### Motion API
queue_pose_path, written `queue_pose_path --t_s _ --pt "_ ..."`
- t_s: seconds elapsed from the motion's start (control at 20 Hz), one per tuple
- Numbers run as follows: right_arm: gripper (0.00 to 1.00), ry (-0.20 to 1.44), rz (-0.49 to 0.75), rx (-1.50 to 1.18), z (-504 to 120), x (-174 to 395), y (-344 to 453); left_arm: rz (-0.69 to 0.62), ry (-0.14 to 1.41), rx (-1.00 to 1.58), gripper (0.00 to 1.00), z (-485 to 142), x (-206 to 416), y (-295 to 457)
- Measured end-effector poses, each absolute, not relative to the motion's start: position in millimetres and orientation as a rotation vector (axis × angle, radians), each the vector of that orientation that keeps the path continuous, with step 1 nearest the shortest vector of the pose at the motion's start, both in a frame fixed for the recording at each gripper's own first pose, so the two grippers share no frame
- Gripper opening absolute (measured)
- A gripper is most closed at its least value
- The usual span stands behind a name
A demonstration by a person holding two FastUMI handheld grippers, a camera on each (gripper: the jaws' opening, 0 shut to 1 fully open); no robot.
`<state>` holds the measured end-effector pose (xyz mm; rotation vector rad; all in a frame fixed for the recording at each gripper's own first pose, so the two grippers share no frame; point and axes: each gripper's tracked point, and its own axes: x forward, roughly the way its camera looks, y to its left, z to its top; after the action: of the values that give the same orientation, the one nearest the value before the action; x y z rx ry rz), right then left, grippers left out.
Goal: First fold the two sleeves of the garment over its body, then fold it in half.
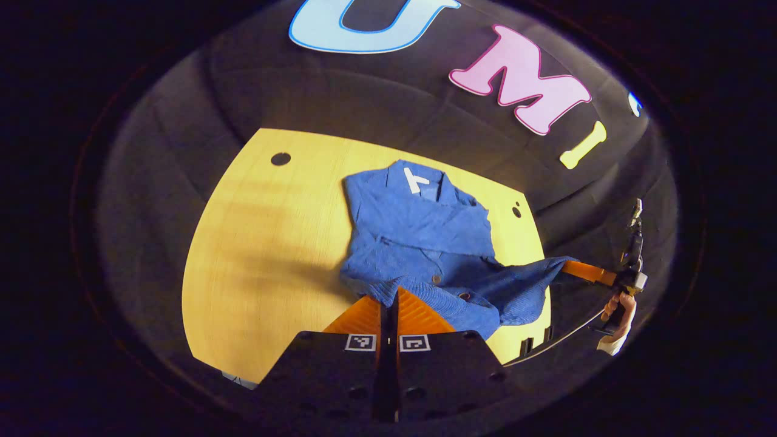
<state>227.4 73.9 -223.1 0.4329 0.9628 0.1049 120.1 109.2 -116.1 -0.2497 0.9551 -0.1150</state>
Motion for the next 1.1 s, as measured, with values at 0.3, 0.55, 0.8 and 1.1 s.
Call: queue_pose_path --t_s 0.3,0.55,0.8,1.1 --pt "0.05 0.866 0.055 0.432 -250 381 55 0.013 0.829 -0.26 0.0 -120 262 148" --pt "0.06 0.984 0.054 0.451 -362 456 48 0.168 0.908 -0.378 0.0 -211 327 161" --pt "0.06 1.068 0.083 0.518 -427 486 48 0.219 0.954 -0.48 0.1 -244 345 176" --pt "0.51 0.925 0.016 0.754 -418 543 32 0.204 0.79 -0.584 0.7 -219 378 188"
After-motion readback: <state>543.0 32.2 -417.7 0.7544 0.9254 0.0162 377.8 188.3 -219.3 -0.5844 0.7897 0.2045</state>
